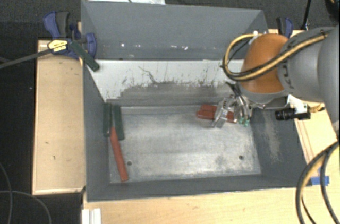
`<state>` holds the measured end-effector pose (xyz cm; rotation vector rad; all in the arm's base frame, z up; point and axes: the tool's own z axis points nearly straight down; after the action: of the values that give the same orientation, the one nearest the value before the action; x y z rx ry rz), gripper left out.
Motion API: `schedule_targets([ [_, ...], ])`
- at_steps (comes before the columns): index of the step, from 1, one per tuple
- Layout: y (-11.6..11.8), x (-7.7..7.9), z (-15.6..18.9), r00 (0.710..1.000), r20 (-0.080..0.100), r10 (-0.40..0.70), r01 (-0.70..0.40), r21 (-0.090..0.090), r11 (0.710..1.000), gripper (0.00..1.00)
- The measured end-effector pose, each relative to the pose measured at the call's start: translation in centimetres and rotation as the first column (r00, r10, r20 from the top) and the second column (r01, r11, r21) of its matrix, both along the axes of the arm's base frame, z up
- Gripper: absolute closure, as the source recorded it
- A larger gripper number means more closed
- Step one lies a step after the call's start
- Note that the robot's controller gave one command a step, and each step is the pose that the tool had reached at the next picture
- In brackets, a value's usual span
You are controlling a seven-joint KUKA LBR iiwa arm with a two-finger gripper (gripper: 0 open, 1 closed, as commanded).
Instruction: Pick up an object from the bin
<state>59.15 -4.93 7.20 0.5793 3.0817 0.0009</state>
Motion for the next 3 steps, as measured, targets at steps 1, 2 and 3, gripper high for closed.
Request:
schedule_targets([
  [1, 2.9, -0.6, 2.1, 0.999, -0.001, 0.049, -0.049, 0.001, 0.999, 1.0],
  [2, 2.8, -0.6, 2.0, 0.999, -0.002, 0.049, -0.049, 0.0, 0.999, 0.0],
  [3, 2.0, -0.1, -0.2, 0.997, -0.005, 0.077, -0.077, 0.0, 0.997, 0.0],
])
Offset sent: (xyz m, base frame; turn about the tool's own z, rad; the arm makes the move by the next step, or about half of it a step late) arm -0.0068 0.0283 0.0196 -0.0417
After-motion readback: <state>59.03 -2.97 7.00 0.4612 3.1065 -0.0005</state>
